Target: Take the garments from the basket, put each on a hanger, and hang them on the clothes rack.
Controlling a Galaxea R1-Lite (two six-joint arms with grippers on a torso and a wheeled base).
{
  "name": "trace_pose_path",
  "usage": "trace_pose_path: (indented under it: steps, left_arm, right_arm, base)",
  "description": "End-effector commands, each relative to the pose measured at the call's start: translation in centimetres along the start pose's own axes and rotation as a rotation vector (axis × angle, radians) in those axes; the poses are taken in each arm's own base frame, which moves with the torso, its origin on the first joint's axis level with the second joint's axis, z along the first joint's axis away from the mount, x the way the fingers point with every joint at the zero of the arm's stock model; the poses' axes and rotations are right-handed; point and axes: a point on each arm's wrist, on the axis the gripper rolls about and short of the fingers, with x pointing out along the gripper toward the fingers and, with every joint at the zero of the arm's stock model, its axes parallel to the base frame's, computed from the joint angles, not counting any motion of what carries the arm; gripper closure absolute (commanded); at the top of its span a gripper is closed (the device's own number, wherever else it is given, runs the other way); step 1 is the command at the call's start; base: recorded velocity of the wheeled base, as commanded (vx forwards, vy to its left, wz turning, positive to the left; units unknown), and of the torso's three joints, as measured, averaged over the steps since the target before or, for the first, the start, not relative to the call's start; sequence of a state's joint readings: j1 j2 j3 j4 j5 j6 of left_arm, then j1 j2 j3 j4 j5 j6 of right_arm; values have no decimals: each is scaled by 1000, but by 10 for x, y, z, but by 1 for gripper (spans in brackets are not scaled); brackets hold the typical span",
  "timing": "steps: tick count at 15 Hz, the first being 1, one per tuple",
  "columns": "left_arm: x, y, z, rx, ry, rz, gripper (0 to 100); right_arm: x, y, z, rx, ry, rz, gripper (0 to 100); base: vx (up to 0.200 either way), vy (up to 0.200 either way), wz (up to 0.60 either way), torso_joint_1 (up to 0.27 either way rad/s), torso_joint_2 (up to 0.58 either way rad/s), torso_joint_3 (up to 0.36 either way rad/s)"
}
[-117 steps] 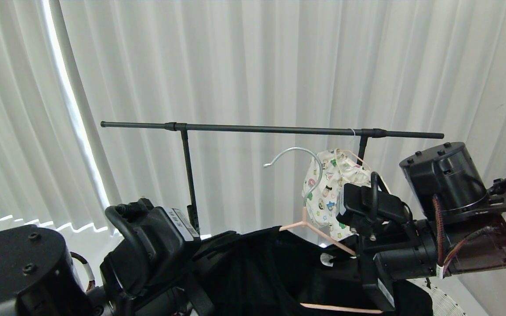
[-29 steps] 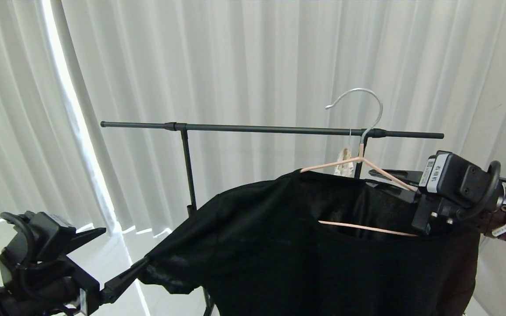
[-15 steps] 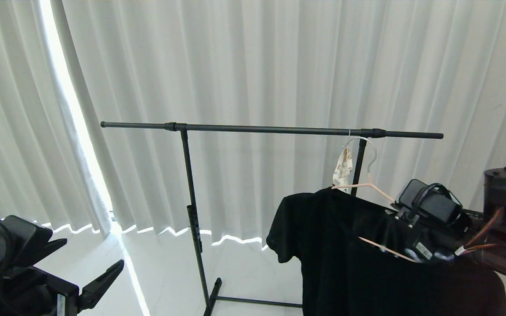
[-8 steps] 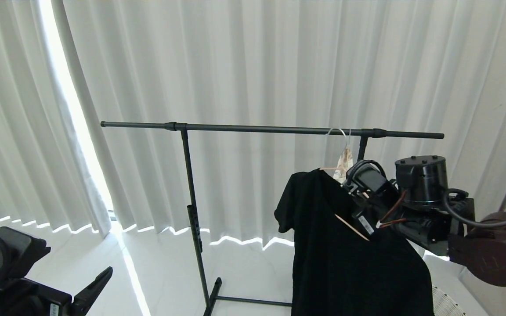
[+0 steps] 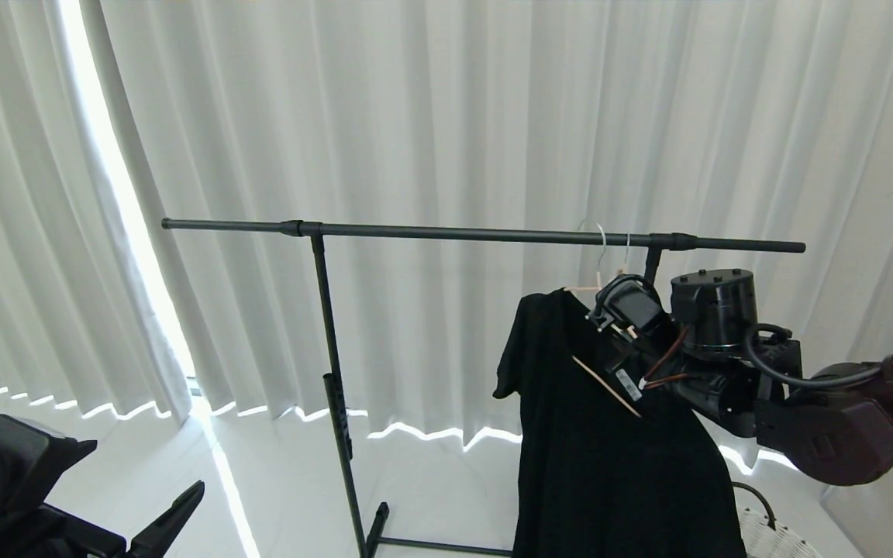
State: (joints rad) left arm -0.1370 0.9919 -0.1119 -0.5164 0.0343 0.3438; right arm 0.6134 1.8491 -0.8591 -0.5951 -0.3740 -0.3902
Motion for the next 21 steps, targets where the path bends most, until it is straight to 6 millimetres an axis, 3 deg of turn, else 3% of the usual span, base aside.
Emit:
trace_pose_path:
  steps: [1,14,21]
  left_arm:
    - [0,-1,0,4,-4,-9,0]
    - [0,-6,2,23,-17,-58,0]
    - [-1,-10,2,34,-28,-89,0]
  right_arm:
    - [0,-1,3,3,-11,-3,100]
    - [-2,7,4,-7,-16,20,100]
    - [3,20,-5,-33,20,50,100]
  base:
    - [200,0,0,2,2,7]
    - [200,0,0,2,3,2]
    - [0,0,0,0,0,0]
